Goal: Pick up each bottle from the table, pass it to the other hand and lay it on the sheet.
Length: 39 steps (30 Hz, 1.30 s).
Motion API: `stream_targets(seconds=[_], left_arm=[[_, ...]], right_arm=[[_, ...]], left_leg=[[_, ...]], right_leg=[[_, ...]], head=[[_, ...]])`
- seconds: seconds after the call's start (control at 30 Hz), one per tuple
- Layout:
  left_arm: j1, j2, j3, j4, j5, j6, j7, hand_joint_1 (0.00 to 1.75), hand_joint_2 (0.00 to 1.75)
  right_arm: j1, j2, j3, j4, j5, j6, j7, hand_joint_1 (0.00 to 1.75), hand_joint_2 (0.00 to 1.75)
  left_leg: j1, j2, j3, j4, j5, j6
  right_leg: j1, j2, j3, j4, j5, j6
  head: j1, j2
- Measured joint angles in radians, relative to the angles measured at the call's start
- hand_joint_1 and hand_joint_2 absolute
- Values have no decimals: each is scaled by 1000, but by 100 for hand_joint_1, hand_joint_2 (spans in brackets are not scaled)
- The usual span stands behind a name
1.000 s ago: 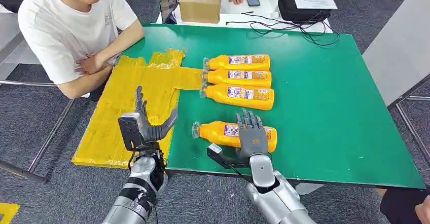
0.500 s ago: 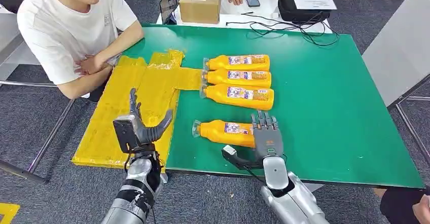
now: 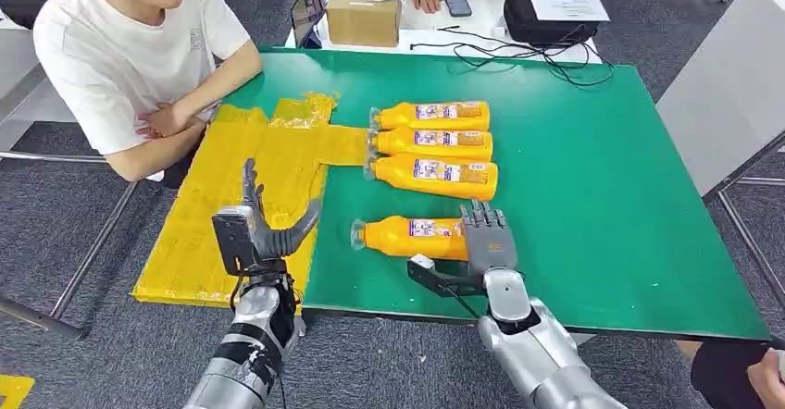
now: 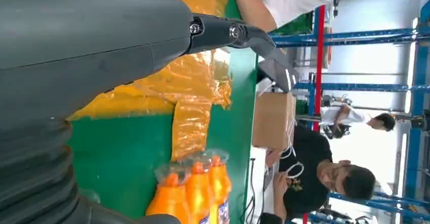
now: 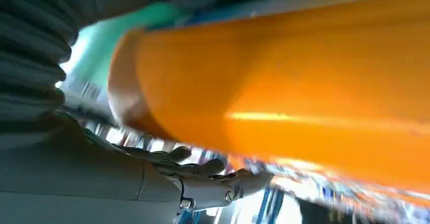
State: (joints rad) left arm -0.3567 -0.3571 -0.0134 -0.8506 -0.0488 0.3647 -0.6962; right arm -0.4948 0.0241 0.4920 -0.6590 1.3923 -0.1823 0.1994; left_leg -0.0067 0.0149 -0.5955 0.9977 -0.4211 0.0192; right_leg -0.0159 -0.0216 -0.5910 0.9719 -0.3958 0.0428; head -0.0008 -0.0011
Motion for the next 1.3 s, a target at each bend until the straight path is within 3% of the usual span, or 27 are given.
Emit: stream_targets(seconds=[0.13, 0.3, 0.7, 0.77, 0.87, 1.0, 1.17, 1.3], left_arm=[[-16, -5, -15, 17, 26, 1, -2, 0, 175], [-22, -5, -30, 21, 40, -6, -2, 0, 175], [-23, -5, -40, 21, 45, -6, -3, 0, 175], [-22, -5, -42, 21, 50, -13, -3, 0, 175], [-22, -5, -48, 21, 70, -50, -3, 0, 175], [4, -3, -57, 13, 141, -184, 41, 0, 175], [174, 32, -75, -91, 216, -435, 184, 0, 175], [252, 42, -82, -142, 215, -453, 190, 0, 175]], right_arm=[[-62, 23, -45, 110, -52, 2, -58, 175, 175], [-116, 43, -62, 188, -49, 34, -38, 175, 175], [-140, 44, -86, 245, -75, 49, -44, 175, 175], [-140, 47, -101, 245, -135, 49, -124, 175, 175], [-130, 48, -164, 244, -342, 67, -387, 175, 175], [-2, 98, -257, 143, -651, 27, -656, 175, 175], [279, 164, -268, -230, -945, -95, -649, 175, 175], [357, 167, -260, -374, -979, -116, -637, 175, 175]], left_leg=[[0, 1, 0, 0, 2, 1], [0, 1, 1, 0, 3, 1], [0, 0, 1, 0, 3, 2], [0, 0, 2, 0, 3, 2], [0, 5, 3, 0, 1, 1], [1, 5, 2, 0, 1, 1], [2, 3, -9, -1, 0, -1], [2, 3, -16, -1, 0, -1]], right_leg=[[0, 0, 0, 0, 3, -1], [0, 0, 1, 0, 3, 0], [0, 0, 2, -1, 2, 1], [0, 0, 3, -1, 2, 1], [0, 2, 4, -1, 3, 0], [1, 3, 3, -1, 2, 1], [3, 2, -7, 1, 0, -2], [2, 2, -14, 0, -1, -2]], head=[[0, 0], [0, 0], [1, 0], [0, 0], [1, 0], [0, 0], [-1, 0], [0, 0]])
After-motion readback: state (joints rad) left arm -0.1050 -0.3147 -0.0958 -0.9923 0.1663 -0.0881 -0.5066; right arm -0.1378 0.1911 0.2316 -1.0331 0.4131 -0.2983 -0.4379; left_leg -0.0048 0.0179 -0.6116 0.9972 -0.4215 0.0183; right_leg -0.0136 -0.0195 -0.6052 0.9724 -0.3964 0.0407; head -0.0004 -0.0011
